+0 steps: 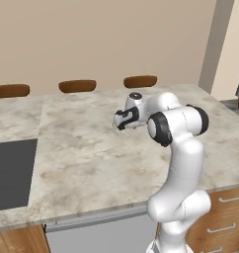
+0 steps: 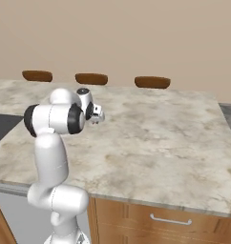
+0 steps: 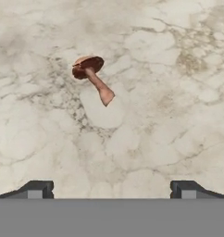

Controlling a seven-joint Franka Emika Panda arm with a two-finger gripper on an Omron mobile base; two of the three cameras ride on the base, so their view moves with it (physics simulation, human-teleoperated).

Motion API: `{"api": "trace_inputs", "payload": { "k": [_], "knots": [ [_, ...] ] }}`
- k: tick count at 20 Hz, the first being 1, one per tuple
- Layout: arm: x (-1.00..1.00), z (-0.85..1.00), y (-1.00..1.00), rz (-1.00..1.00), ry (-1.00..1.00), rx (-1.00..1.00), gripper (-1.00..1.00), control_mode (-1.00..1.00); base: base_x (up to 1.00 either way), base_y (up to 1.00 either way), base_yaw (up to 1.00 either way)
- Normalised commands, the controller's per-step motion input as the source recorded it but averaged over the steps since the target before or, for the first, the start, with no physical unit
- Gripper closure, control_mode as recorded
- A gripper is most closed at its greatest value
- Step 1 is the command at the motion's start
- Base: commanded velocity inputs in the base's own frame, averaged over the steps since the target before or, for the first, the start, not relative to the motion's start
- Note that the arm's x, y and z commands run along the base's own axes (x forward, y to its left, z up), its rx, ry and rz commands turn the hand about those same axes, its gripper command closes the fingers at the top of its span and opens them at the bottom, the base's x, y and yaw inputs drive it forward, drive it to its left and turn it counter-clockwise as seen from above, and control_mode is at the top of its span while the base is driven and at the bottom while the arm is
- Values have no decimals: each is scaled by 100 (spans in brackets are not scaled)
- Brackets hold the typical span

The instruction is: Place the liquor on the top shelf of the fridge to keep it out of children's reach, and place the orange and mushroom on lower shelves for easy access.

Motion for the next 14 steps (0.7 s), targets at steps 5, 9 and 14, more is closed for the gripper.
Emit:
{"api": "trace_inputs", "payload": {
  "k": [5, 9, 14],
  "knots": [
    [28, -25, 7, 0, 0, 0, -100, -100, 0, 0, 0],
    [30, -21, 7, 0, 0, 0, -100, -100, 0, 0, 0],
    [32, -17, 10, 0, 0, 0, -100, -100, 0, 0, 0]
  ]
}}
